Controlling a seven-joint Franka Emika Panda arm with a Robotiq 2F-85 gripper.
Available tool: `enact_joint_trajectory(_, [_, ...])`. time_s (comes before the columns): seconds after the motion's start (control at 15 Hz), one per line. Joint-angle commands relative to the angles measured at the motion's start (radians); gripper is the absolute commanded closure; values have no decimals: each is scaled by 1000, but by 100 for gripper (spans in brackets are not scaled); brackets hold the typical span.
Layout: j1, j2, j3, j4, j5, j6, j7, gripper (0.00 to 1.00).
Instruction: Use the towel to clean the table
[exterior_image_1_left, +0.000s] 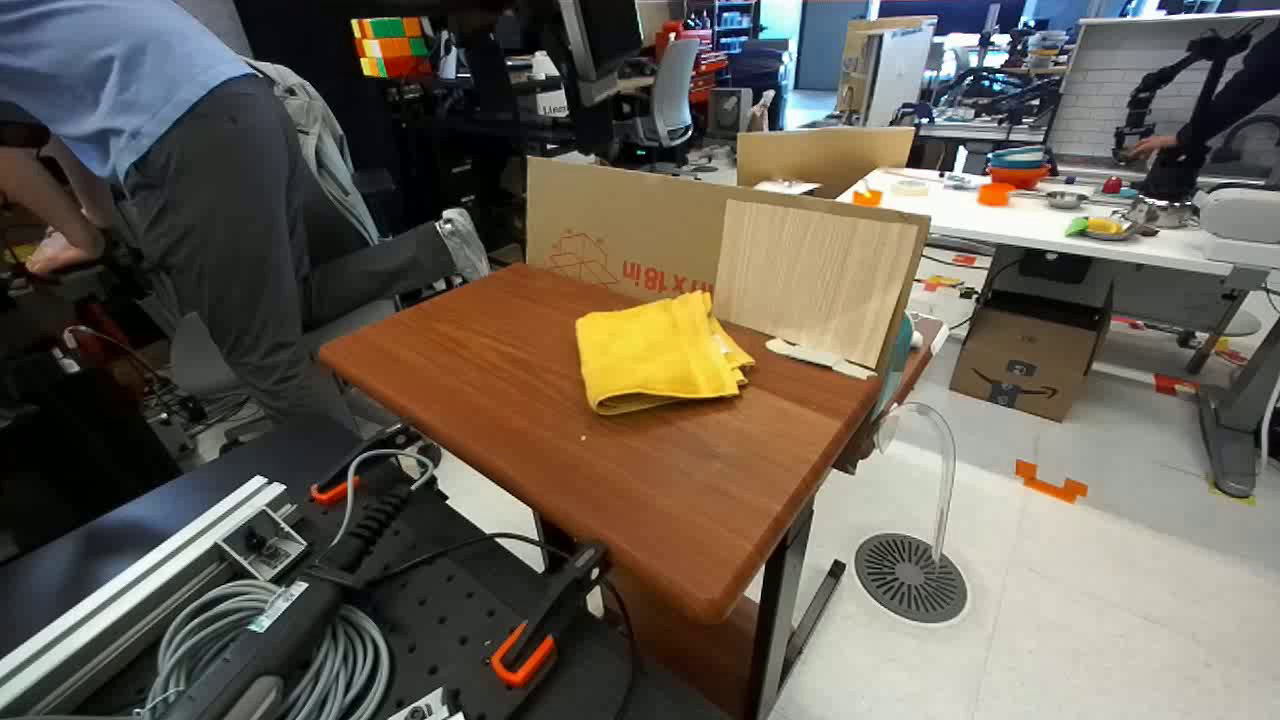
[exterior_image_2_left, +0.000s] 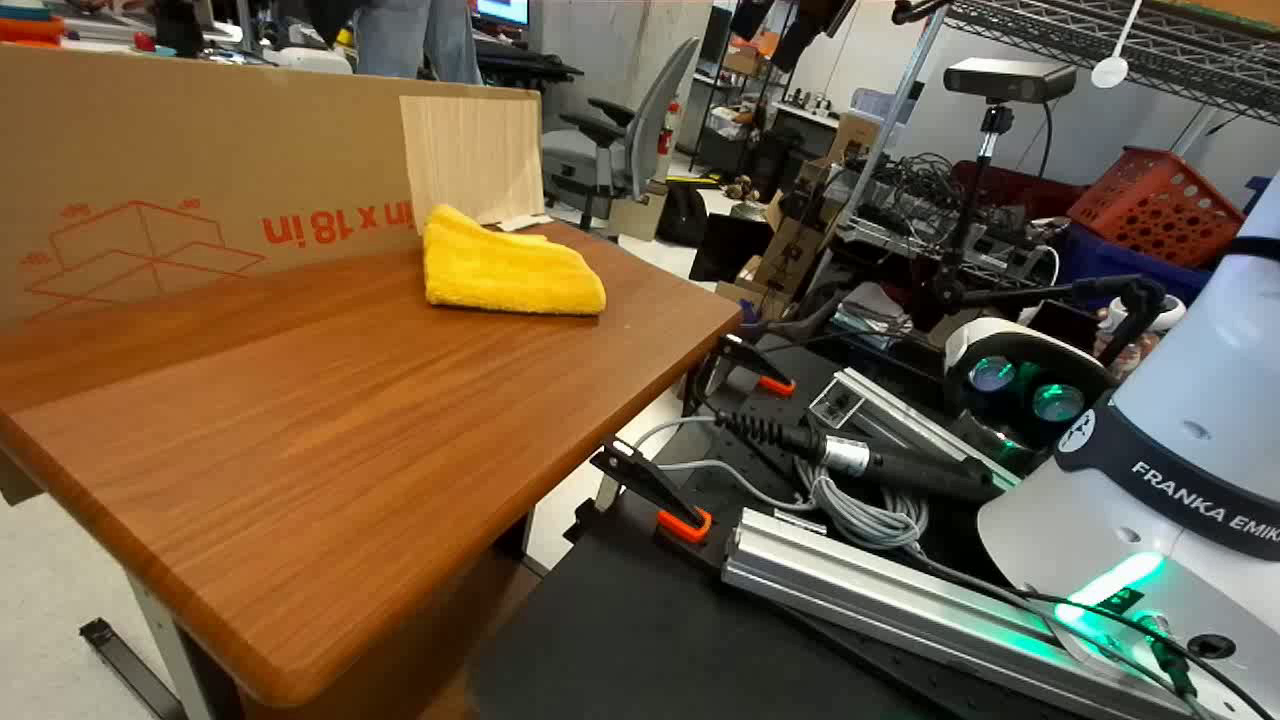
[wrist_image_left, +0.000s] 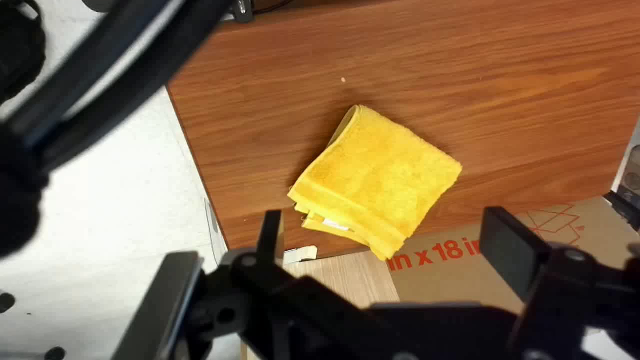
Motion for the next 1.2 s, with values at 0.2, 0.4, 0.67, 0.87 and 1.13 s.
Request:
enact_joint_trajectory(0.2, [-17,1,17,2,13,-4,-10,0])
enact_joint_trajectory(0.4, [-17,1,17,2,13,-4,-10,0])
enact_joint_trajectory(0.67, [-2,75,36,70,-9,-113,-22,0])
enact_joint_trajectory(0.87, [20,215,45,182,-1,-212,-45,0])
enact_joint_trajectory(1.13, [-5,442,100,311,-19,-12,88,0])
